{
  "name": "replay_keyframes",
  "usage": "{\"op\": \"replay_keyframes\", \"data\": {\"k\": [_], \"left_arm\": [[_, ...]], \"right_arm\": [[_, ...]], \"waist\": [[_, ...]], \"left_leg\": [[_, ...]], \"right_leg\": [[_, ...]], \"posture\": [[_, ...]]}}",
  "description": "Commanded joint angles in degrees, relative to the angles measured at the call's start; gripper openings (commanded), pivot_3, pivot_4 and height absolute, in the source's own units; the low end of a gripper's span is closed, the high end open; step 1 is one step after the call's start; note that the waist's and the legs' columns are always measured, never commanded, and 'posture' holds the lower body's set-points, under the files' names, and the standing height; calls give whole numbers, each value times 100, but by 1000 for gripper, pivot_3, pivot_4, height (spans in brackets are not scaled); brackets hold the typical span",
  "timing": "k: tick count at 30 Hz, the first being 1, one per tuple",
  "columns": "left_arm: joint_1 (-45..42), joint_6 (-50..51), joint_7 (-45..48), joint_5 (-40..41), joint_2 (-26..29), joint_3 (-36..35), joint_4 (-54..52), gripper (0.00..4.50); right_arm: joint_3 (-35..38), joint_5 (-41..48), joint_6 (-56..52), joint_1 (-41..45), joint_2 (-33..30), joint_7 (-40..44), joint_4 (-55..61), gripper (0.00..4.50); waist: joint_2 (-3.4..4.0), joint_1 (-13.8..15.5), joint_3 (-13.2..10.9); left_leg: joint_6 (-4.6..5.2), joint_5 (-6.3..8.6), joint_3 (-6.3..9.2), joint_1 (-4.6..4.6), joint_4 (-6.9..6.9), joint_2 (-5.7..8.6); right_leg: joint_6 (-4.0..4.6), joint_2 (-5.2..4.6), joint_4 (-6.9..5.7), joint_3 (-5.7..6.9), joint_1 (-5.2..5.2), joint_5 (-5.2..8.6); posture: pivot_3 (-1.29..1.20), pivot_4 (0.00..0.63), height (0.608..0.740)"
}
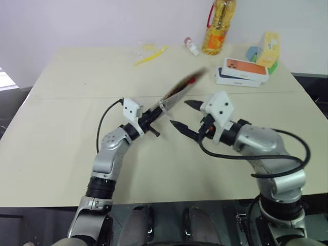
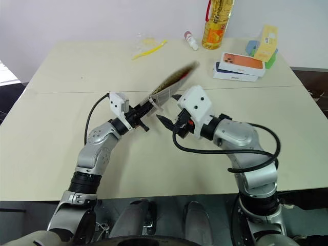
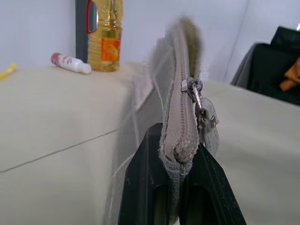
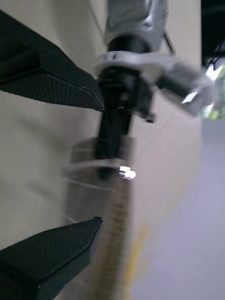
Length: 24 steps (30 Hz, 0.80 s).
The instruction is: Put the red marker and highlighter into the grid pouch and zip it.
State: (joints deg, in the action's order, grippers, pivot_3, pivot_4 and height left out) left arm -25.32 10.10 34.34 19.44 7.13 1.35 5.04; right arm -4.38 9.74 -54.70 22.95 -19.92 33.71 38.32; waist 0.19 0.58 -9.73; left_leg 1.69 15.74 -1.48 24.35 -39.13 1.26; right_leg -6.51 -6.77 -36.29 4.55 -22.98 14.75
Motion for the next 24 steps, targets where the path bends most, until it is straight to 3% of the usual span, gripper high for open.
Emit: {"op": "replay_keyframes", "data": {"k": [1,9,12,16,17,21,24], "left_arm": [[-131,86,-62,138,-46,-23,-343,0],[-80,272,-7,156,-83,24,-537,0],[-40,289,36,101,-40,73,-595,0],[18,319,16,92,-14,43,-658,0],[32,320,14,86,-4,37,-667,0],[80,268,48,11,83,53,-657,0],[149,-47,217,-300,387,157,-541,0]], "right_arm": [[-245,-138,-106,88,240,-552,-140,3764],[-630,-254,198,318,731,-1205,-892,3764],[-615,-276,353,430,814,-1344,-1133,2503],[-525,-236,455,459,825,-1429,-1194,335],[-502,-215,461,458,815,-1431,-1181,23],[-378,-196,485,494,661,-1422,-1083,23],[21,-270,543,602,183,-1371,-972,23]], "waist": [[0,0,0],[0,10,0],[0,7,0],[0,7,0],[0,6,0],[0,4,0],[1,14,-1]], "left_leg": [[-1,0,0,0,0,-1],[-2,-1,-2,1,0,0],[-1,-1,-2,1,0,0],[-1,-1,-2,1,0,0],[-1,-1,-2,1,0,0],[-1,-1,-2,1,1,-1],[-1,-1,-3,1,1,0]], "right_leg": [[0,1,-1,0,-1,0],[0,3,-3,-1,-2,0],[0,4,-3,-1,-2,0],[0,4,-3,-1,-3,0],[0,4,-3,-1,-3,0],[0,6,-3,-1,-4,0],[0,6,-3,-1,-4,0]], "posture": [[0,150,740],[0,150,740],[0,150,740],[0,150,740],[0,150,740],[0,150,740],[0,150,740]]}}
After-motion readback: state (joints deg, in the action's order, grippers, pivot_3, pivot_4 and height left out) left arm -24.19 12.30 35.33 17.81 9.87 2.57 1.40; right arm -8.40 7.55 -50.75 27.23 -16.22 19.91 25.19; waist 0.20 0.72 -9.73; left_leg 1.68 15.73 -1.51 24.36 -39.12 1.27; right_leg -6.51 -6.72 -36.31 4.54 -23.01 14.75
